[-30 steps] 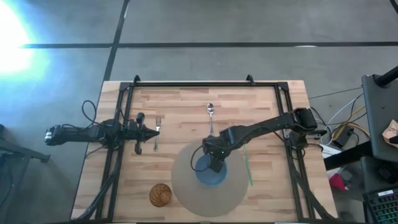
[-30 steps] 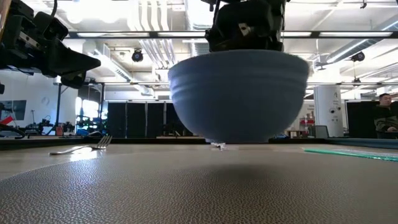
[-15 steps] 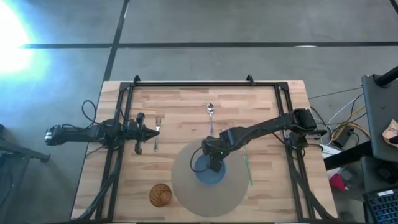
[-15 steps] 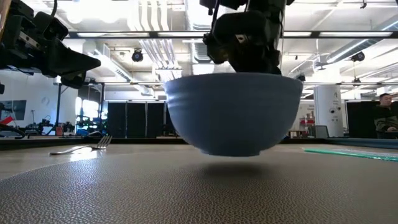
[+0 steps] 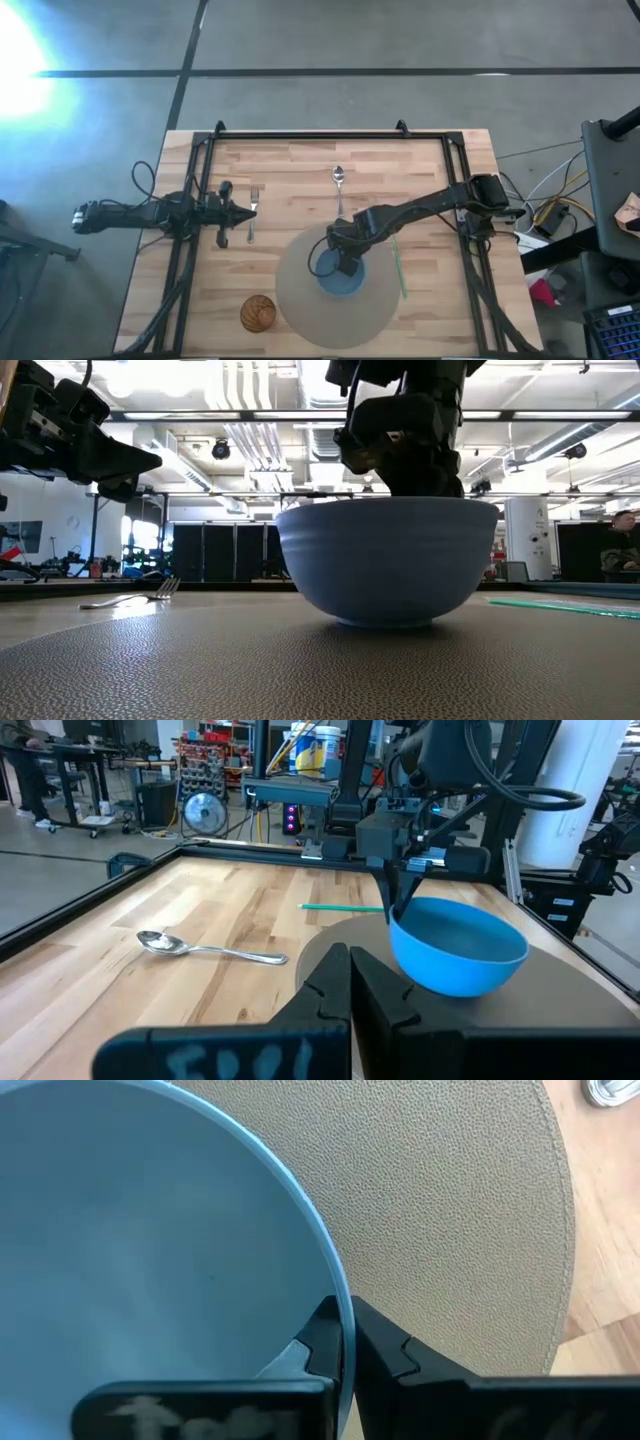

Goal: Pick & Place Utensil
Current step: Adjust the blue bowl on the gray table mat

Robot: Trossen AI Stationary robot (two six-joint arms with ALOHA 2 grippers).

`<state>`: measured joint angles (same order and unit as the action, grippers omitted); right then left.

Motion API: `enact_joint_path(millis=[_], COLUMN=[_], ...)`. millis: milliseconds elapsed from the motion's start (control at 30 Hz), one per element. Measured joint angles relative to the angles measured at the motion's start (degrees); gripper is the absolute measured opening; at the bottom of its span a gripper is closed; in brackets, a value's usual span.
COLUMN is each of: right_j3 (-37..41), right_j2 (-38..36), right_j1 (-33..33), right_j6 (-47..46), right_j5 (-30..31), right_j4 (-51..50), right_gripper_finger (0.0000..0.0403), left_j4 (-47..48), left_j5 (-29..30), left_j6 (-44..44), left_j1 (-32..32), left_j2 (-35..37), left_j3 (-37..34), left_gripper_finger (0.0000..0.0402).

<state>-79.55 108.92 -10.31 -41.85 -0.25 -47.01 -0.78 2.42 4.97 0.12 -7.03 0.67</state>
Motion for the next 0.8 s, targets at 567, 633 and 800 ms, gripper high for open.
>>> enact_joint_path(millis=[567,633,800], right_j3=[-0.02,-0.14,-0.75], right_j2=[-0.04,-0.07,-0.53], right_j1=[0.00,0.00,0.00], right_j6=[0.33,0.43,0.50], right_j5=[0.20,0.22,-0.33], right_j4=[-0.17,-0.26,-0.61], right_gripper_finger=[0.0076,0.0091,0.0119], left_j4=[-0.02,-0.03,-0.23], left_j5=[0.00,0.00,0.00], left_j6=[-0.24,-0.26,-0.26], left_j1=[0.00,0.00,0.00], left_j2=[0.00,0.00,0.00], left_j3=[0.00,0.00,-0.02], left_gripper_finger=[0.0000,0.0000,0.0000])
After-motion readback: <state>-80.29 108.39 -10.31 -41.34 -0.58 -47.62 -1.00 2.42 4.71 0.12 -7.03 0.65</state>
